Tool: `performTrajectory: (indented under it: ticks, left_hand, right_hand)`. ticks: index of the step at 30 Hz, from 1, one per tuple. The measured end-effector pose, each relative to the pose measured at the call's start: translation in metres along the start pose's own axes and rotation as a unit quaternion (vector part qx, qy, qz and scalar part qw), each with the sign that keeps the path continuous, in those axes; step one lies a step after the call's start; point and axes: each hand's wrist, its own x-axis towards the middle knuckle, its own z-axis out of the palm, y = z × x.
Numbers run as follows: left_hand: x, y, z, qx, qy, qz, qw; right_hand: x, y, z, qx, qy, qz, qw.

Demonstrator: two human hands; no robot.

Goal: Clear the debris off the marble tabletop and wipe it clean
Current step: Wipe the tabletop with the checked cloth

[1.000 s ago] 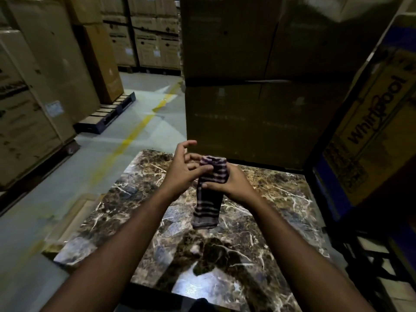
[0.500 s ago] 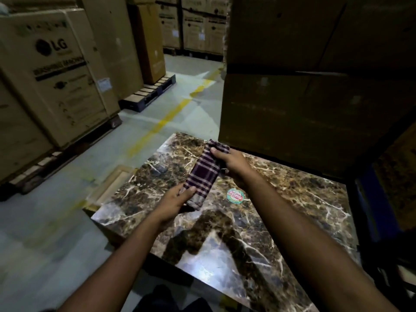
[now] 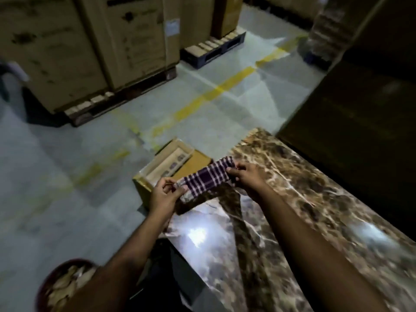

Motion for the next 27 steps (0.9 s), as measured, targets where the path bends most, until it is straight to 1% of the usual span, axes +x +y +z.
performTrajectory:
  ticks: [2,5,7,9,10,13,15,16,20,22,24,27]
  left_hand:
    - [0.041,0.003,-0.028,0.005,0.036,-0.004,0.999]
    - [0.095,0.005,-0.060,0.028,0.051,-0.013,0.998]
    - [0.130,-0.001,-0.077,0.038,0.044,-0.045,0.997]
    - [0.146,-0.008,-0.083,0.049,0.052,-0.078,0.994]
    - [0.159,-0.015,-0.086,0.060,0.067,-0.085,0.992]
    - [0.204,-0.031,-0.086,0.125,0.121,-0.081,0.981]
    - [0.229,-0.046,-0.081,0.147,0.125,-0.078,0.978]
    - [0.239,-0.057,-0.079,0.162,0.124,-0.073,0.976]
    - [0.270,-0.087,-0.076,0.199,0.162,-0.076,0.963]
    - [0.283,-0.095,-0.075,0.218,0.148,-0.090,0.961]
    - [0.285,-0.098,-0.070,0.247,0.109,-0.103,0.957]
    - [0.274,-0.090,-0.066,0.291,0.055,-0.089,0.951]
  right_hand:
    - [0.040,-0.008,0.042,-0.014,-0.015,0.024,0.999]
    - [0.096,-0.017,0.093,-0.021,-0.032,0.045,0.998]
    - [0.135,-0.016,0.121,-0.040,-0.036,0.068,0.996]
    - [0.159,-0.013,0.134,-0.074,-0.026,0.093,0.993]
    - [0.176,-0.012,0.144,-0.096,-0.029,0.100,0.990]
    - [0.232,-0.007,0.170,-0.199,-0.028,0.082,0.976]
    - [0.264,0.001,0.182,-0.284,-0.028,0.048,0.957]
    - [0.276,0.007,0.188,-0.307,-0.032,0.040,0.950]
    - [0.309,0.024,0.205,-0.314,-0.037,0.050,0.947]
    - [0.318,0.030,0.208,-0.340,-0.057,0.046,0.938]
    - [0.309,0.028,0.208,-0.362,-0.077,0.050,0.928]
    - [0.279,0.019,0.202,-0.373,-0.091,0.022,0.923]
